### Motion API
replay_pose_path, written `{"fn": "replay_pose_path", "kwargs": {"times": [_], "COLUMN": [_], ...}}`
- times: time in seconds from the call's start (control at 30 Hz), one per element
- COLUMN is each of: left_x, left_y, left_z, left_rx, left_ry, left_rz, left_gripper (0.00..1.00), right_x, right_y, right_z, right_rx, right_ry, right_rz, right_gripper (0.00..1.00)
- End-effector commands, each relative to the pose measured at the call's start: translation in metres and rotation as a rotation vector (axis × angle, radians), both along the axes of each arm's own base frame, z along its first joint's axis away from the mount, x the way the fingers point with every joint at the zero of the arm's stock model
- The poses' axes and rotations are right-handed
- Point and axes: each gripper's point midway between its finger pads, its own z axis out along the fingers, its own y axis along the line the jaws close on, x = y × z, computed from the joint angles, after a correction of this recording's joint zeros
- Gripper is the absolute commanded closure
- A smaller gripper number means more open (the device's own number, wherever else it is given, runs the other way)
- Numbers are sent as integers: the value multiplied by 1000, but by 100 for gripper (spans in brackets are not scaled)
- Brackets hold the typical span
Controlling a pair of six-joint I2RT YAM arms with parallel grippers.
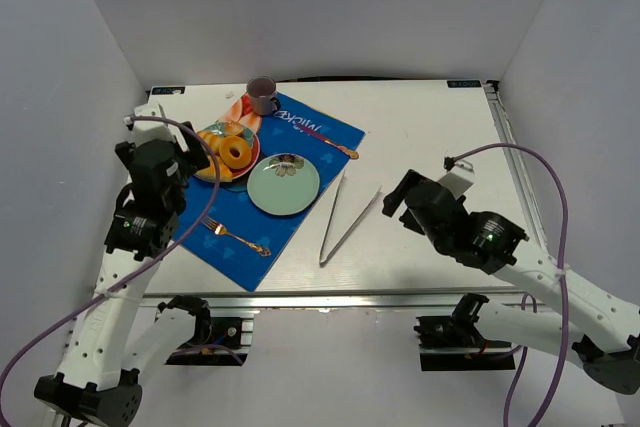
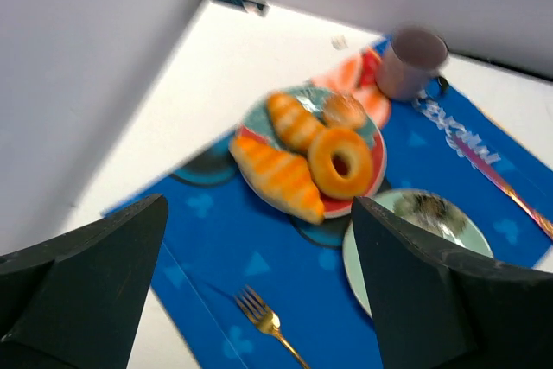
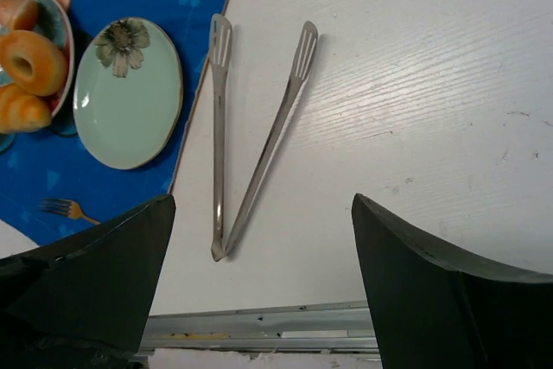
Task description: Place the bread
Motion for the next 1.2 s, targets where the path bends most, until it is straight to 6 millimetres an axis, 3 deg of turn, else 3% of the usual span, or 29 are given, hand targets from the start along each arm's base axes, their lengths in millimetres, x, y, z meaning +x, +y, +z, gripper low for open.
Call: {"fn": "replay_pose_path", "kwargs": {"times": [0.0, 0.1, 0.13, 0.2, 0.3, 0.43, 0.47, 0.67, 0.9, 1.17], "left_x": [-19, -32, -35, -38, -36, -29, -28, -28, -29, -30], "left_y": [31, 45, 46, 47, 40, 29, 27, 26, 21, 18], "left_z": [68, 97, 102, 106, 97, 72, 68, 53, 42, 30], "left_rx": [113, 139, 134, 116, 90, 72, 72, 93, 65, 57], "left_ry": [-108, -154, -170, -187, -178, -146, -139, -97, -96, -79], "left_rz": [119, 187, 193, 195, 162, 105, 94, 82, 56, 40], "left_gripper": [2, 2, 2, 2, 2, 2, 2, 2, 2, 2], "right_x": [6, 12, 12, 19, 21, 23, 27, 34, 39, 31], "right_y": [-4, 4, 3, 18, 29, 47, 60, 89, 124, 138], "right_z": [-7, -6, -20, -24, -52, -90, -102, -136, -140, -152], "right_rx": [-25, 5, -7, 53, 19, -125, -155, -183, -129, -163], "right_ry": [-19, -67, -58, -64, 30, 231, 282, 373, 383, 411], "right_rz": [-33, -10, -6, 29, 29, 28, 28, 1, 52, 73], "right_gripper": [11, 11, 18, 22, 11, 11, 11, 10, 11, 11]}}
